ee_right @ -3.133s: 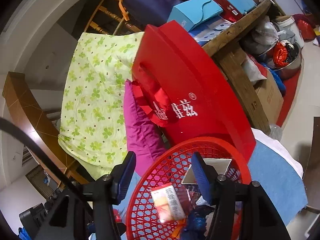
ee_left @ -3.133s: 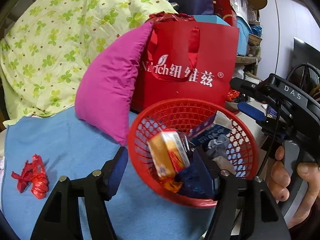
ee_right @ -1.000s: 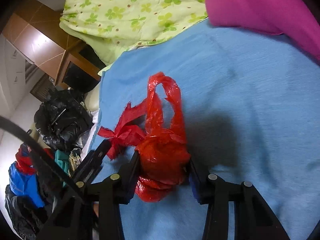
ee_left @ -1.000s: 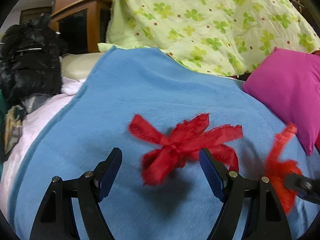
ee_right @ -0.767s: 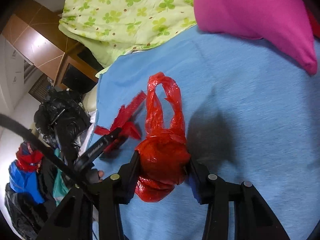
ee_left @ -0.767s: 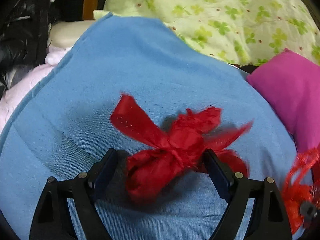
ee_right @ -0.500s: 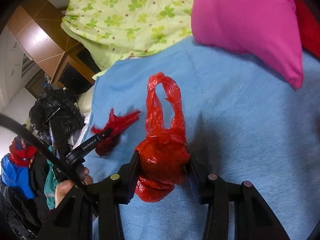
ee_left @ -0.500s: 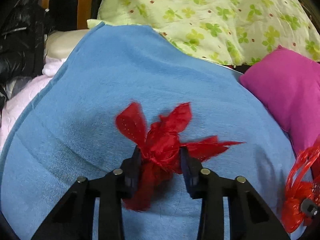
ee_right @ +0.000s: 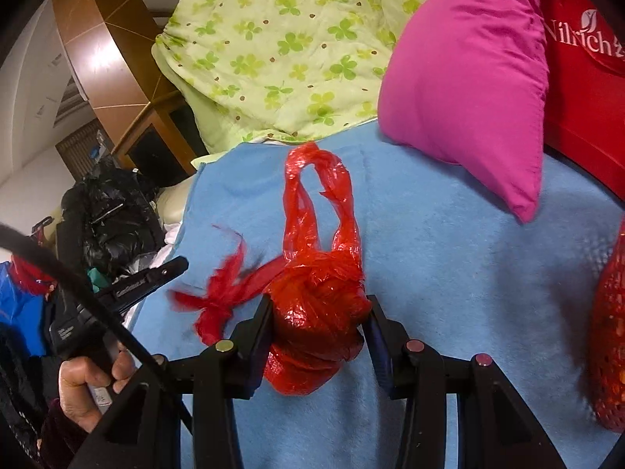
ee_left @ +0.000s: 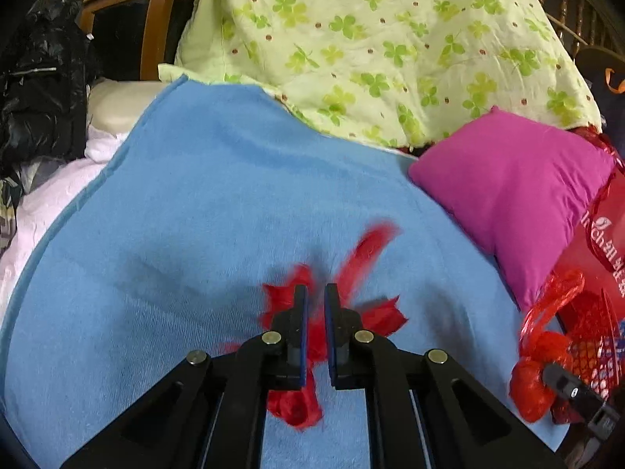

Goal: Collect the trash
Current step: 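Grasp the red ribbon with the left tool while the right tool grasps the red plastic bag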

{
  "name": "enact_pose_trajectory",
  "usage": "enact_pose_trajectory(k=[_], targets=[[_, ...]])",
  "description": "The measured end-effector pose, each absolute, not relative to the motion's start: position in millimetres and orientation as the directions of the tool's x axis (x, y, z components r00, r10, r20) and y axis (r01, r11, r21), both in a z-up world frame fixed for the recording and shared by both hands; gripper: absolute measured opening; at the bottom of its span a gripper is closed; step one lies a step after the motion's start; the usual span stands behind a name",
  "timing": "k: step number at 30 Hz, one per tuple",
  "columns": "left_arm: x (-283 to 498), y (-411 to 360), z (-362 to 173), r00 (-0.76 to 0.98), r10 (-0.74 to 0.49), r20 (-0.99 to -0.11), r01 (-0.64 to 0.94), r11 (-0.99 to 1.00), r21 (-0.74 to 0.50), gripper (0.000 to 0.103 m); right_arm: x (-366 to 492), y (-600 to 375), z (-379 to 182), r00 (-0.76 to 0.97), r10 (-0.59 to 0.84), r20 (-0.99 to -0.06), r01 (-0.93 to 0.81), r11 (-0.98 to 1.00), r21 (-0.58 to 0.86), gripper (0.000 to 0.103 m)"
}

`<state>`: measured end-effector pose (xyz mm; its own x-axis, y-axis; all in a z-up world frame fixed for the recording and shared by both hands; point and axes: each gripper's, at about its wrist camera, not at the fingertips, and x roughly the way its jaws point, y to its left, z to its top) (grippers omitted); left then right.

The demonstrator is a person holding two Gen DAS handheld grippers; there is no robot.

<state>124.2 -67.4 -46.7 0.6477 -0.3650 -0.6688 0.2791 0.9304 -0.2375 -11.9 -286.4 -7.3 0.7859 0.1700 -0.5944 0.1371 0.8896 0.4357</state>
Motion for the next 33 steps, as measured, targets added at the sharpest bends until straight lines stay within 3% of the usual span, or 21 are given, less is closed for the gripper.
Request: enact_pose_trajectory(k=[2, 3, 4, 6, 17, 18, 19, 20, 33], targets=[[126.7, -67.9, -50.4, 0.646, -0.357, -0.675, 0.282, 0.933, -0.224, 0.012, -12.9, -290.1, -8.5, 0.782, 0.17, -0.6, 0.14, 0.89, 0.434, 0.047], [130.1, -66.6, -53.0, 0.637, -0.354, -0.685, 0.282, 0.934, -0.22, 0.023, -12.7, -292.7, -9.3, 0.777, 0.173, -0.605, 0.145, 0.887, 0.439, 0.047], [132.4, -66.5, -54.4, 0.628, -0.352, -0.694, 0.279, 0.934, -0.222, 0.049, -11.9, -293.8, -10.7, 0.774, 0.174, -0.608, 0.148, 0.885, 0.442, 0.047], [137.3, -65.6, -58.0, 0.606, -0.345, -0.717, 0.263, 0.937, -0.228, 0.083, -10.4, -298.2, -12.1, 0.768, 0.177, -0.615, 0.159, 0.878, 0.452, 0.048], [146.2, -80.3, -96.7, 0.503, -0.283, -0.817, 0.25, 0.952, -0.176, 0.081, -1.7, -292.5, -14.4, 0.763, 0.179, -0.621, 0.157, 0.881, 0.446, 0.048], [148.0, -79.3, -99.6, 0.493, -0.291, -0.82, 0.241, 0.951, -0.193, 0.065, -2.0, -290.6, -13.9, 0.765, 0.175, -0.62, 0.153, 0.885, 0.44, 0.048], [150.3, -77.8, -103.0, 0.477, -0.305, -0.825, 0.233, 0.948, -0.216, 0.04, -2.5, -288.9, -13.4, 0.767, 0.173, -0.618, 0.15, 0.888, 0.434, 0.048], [151.6, -76.7, -104.8, 0.463, -0.316, -0.828, 0.228, 0.945, -0.233, 0.032, -3.3, -288.3, -12.7, 0.769, 0.17, -0.616, 0.146, 0.891, 0.429, 0.048], [96.2, -99.1, -10.5, 0.645, -0.407, -0.647, 0.351, 0.91, -0.223, 0.029, -31.5, -296.6, 16.4, 0.854, 0.117, -0.507, 0.124, 0.901, 0.416, 0.048]])
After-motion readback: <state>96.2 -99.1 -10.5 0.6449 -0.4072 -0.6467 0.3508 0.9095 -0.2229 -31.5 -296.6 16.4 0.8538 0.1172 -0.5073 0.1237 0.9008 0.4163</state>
